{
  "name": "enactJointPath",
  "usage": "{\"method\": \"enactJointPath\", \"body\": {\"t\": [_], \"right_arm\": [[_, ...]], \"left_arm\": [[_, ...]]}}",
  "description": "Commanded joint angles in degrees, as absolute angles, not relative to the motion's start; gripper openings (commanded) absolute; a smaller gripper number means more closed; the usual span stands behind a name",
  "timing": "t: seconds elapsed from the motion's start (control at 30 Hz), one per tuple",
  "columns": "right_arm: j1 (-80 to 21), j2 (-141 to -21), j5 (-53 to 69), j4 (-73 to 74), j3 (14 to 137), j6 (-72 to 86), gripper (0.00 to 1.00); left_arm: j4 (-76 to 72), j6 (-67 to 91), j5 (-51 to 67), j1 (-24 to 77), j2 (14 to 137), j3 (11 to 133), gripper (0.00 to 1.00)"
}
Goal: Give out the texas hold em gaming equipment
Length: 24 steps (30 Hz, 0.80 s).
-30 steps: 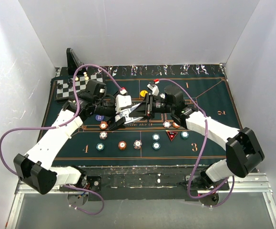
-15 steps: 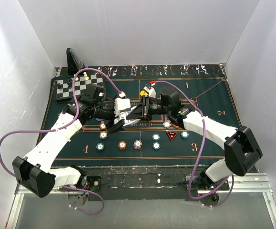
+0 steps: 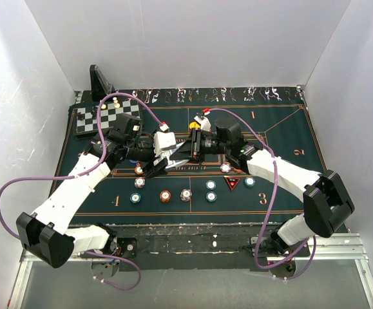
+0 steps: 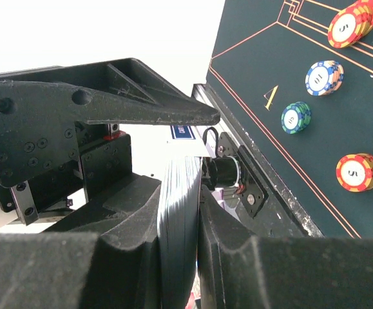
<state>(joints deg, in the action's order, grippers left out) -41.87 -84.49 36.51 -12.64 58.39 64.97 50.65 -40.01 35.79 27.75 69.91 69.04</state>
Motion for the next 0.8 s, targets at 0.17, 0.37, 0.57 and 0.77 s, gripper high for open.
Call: {"method": "enactJointPath", "body": {"t": [0.17,0.37,0.57,0.77], "right_arm": [[-43.0,-84.6,36.4,-11.3,62.4,64.2,0.34],[-42.8,-83.7,35.8,-7.3,62.5,61.2,0.56],[-41.8,-82.0,35.1,-1.7,63.6,57.6,0.62],[-41.2,-80.4,35.1,-0.4,62.3,56.9,0.63]], "left_arm": [[51.2,-39.4,36.9,27.2,68.6,69.1,0.44],[53.7,-39.2,39.9,27.3,67.8,69.6,0.33],[54.2,-40.0,41.2,27.3,66.4,68.9,0.31],[56.3,-41.6,40.9,27.3,66.2,68.6,0.29]]}}
